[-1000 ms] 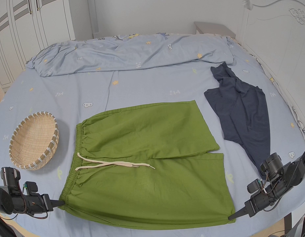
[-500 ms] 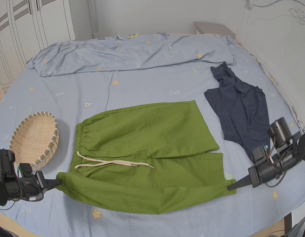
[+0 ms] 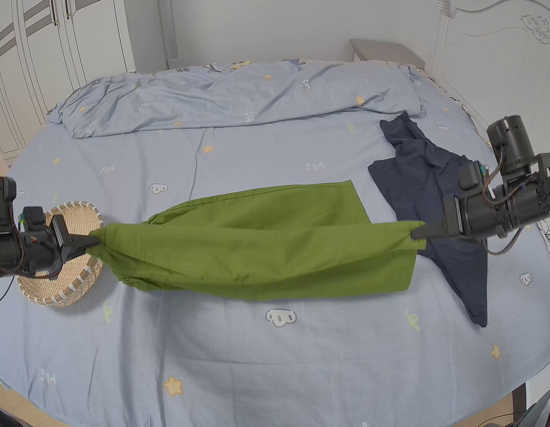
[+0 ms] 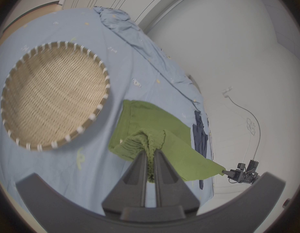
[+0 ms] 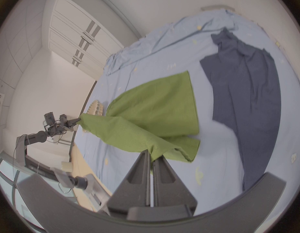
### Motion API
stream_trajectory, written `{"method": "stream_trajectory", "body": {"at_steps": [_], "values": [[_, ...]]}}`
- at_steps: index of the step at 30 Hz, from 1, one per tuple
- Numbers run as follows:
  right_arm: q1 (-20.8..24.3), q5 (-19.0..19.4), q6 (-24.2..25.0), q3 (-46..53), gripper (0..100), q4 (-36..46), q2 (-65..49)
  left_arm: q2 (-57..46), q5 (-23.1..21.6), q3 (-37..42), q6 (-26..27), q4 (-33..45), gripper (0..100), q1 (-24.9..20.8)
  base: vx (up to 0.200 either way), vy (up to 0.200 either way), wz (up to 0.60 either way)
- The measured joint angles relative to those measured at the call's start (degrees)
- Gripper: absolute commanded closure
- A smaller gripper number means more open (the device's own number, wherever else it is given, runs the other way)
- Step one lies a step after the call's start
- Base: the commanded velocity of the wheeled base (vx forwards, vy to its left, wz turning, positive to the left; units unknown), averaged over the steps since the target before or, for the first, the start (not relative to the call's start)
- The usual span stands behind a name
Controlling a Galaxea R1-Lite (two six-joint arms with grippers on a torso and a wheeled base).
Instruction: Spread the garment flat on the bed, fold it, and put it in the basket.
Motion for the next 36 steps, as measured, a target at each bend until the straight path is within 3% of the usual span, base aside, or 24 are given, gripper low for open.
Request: {"method": "stream_trajectory", "body": {"at_steps": [14,18,24,36], "values": [[2.54,-3.17,1.23,-18.19,100,-1.40,9.92,14.34,0.46,-17.16,1.11,1.52,100,-1.62,0.000,0.000,0.00],[2.40,-5.50,0.30,-22.31,100,-1.49,12.01,17.42,0.46,-19.13,1.26,1.33,100,-1.58,0.000,0.000,0.00],[2.33,-14.23,-1.91,-27.08,100,-4.41,15.32,19.69,0.11,-20.48,1.44,1.17,100,-1.04,0.000,0.000,0.00],[2.29,-14.86,-2.32,-27.76,100,-7.06,18.14,19.43,-0.16,-20.68,2.18,1.08,100,-0.90,0.000,0.000,0.00]]}}
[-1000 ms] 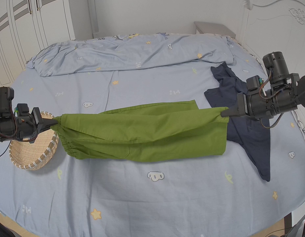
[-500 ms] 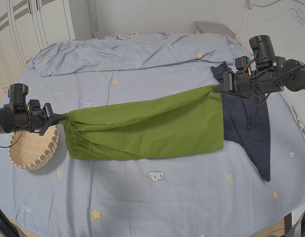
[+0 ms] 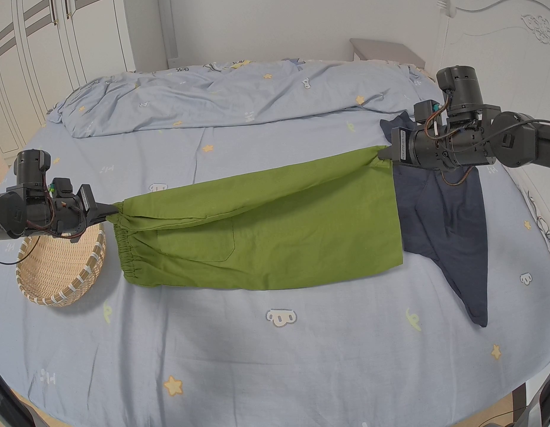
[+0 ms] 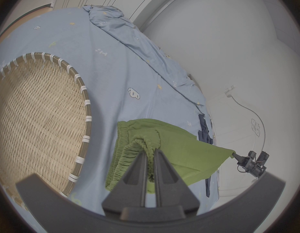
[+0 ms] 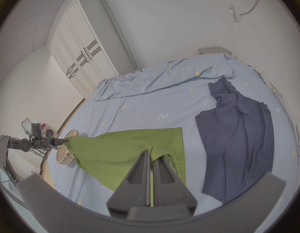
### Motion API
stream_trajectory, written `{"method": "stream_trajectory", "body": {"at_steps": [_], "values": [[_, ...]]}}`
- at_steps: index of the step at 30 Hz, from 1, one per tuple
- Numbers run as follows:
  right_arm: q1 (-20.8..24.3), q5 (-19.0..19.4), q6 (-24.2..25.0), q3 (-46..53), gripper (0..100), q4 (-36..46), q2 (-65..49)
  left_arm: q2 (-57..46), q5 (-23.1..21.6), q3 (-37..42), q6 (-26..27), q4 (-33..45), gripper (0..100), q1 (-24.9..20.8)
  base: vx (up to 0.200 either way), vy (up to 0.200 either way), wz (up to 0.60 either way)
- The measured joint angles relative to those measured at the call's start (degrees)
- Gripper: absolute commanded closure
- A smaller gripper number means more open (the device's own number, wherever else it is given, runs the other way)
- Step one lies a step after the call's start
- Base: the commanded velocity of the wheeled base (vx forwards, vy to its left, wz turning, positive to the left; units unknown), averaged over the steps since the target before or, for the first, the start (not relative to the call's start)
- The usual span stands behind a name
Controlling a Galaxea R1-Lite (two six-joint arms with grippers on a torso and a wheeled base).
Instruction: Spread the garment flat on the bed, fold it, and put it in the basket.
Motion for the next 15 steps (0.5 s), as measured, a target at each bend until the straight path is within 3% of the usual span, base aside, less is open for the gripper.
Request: {"method": "stream_trajectory", "body": {"at_steps": [15], "values": [[7.45,-0.35,0.57,8.41,100,4.05,-9.18,0.28,0.00,0.91,2.99,0.06,100,0.00,0.000,0.000,0.00]]}}
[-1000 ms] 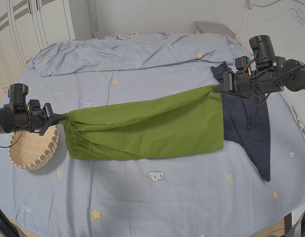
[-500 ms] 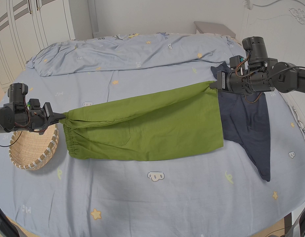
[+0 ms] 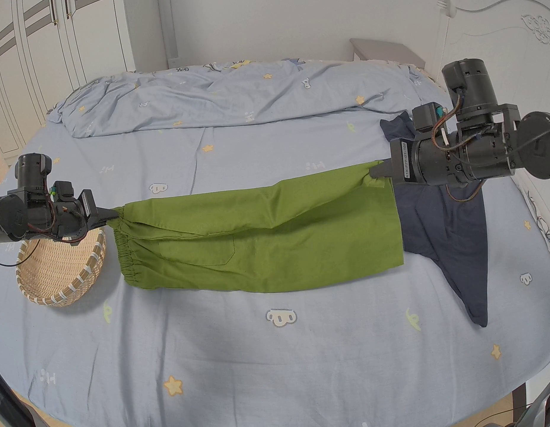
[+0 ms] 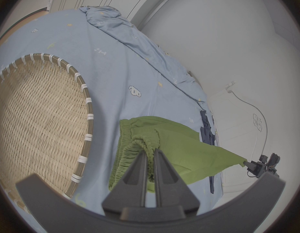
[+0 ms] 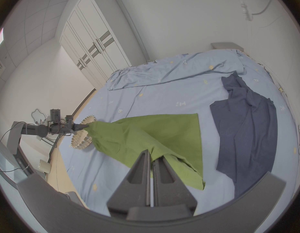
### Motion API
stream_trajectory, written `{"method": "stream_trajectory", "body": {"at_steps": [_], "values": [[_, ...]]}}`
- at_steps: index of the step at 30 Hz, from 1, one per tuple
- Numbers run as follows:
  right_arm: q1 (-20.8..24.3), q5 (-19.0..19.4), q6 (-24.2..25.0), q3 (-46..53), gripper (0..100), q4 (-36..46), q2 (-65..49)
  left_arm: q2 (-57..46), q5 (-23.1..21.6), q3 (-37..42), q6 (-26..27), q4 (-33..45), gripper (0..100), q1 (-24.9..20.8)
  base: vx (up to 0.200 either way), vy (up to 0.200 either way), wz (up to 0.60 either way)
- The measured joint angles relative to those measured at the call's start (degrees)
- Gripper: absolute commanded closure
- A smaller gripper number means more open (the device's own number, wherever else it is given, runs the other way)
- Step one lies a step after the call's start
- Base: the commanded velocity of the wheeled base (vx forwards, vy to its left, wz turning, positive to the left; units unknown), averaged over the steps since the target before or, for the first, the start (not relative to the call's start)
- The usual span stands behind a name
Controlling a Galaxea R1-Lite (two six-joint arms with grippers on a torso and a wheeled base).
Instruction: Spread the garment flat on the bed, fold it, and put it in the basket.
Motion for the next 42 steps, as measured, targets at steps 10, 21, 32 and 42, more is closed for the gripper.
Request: {"method": "stream_trajectory", "body": {"at_steps": [10,21,32,42], "values": [[5.38,-0.09,3.30,7.27,100,0.87,-7.53,0.11,0.00,0.59,0.38,0.02,100,-0.22,0.000,0.000,0.00],[0.85,0.02,2.99,7.85,100,-2.26,-7.75,0.04,-0.06,0.59,0.38,-0.02,100,-0.26,0.000,0.000,0.00],[-6.78,-0.02,-0.24,0.90,100,-9.20,2.83,-0.20,-0.04,0.45,1.23,-0.11,100,-0.61,0.000,0.000,0.00],[-9.44,-0.17,-2.46,-6.57,100,-12.08,11.93,0.11,-0.06,-1.24,2.00,-0.33,100,-1.73,0.000,0.000,0.00]]}}
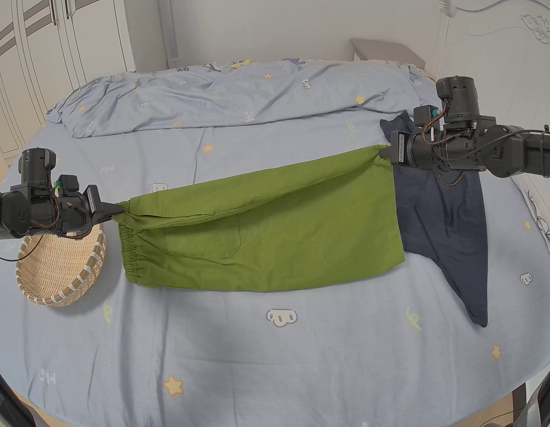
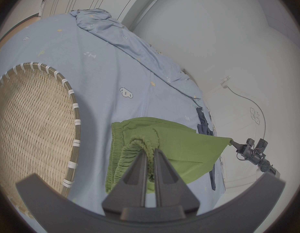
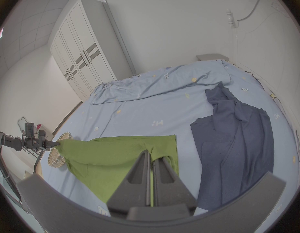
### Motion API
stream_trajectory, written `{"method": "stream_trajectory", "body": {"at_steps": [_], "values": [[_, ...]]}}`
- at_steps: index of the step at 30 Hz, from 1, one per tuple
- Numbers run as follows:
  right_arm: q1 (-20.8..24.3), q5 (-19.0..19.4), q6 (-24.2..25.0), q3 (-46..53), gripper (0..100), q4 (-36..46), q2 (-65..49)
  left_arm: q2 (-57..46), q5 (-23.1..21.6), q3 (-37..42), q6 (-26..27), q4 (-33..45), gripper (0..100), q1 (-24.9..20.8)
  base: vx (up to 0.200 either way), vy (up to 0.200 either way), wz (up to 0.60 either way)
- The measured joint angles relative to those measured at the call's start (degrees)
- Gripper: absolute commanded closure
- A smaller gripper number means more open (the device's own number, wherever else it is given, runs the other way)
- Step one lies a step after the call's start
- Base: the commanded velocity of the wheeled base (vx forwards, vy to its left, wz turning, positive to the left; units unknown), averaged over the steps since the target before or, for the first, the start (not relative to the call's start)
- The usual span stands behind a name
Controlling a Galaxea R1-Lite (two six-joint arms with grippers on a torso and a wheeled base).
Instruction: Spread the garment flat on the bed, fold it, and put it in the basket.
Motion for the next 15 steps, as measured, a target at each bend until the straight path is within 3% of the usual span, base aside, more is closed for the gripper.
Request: {"method": "stream_trajectory", "body": {"at_steps": [15], "values": [[-0.02,-1.89,-0.15,-1.71,100,-8.30,7.94,3.86,0.17,-2.32,-0.02,-2.49,100,0.35,0.000,0.000,0.00]]}}
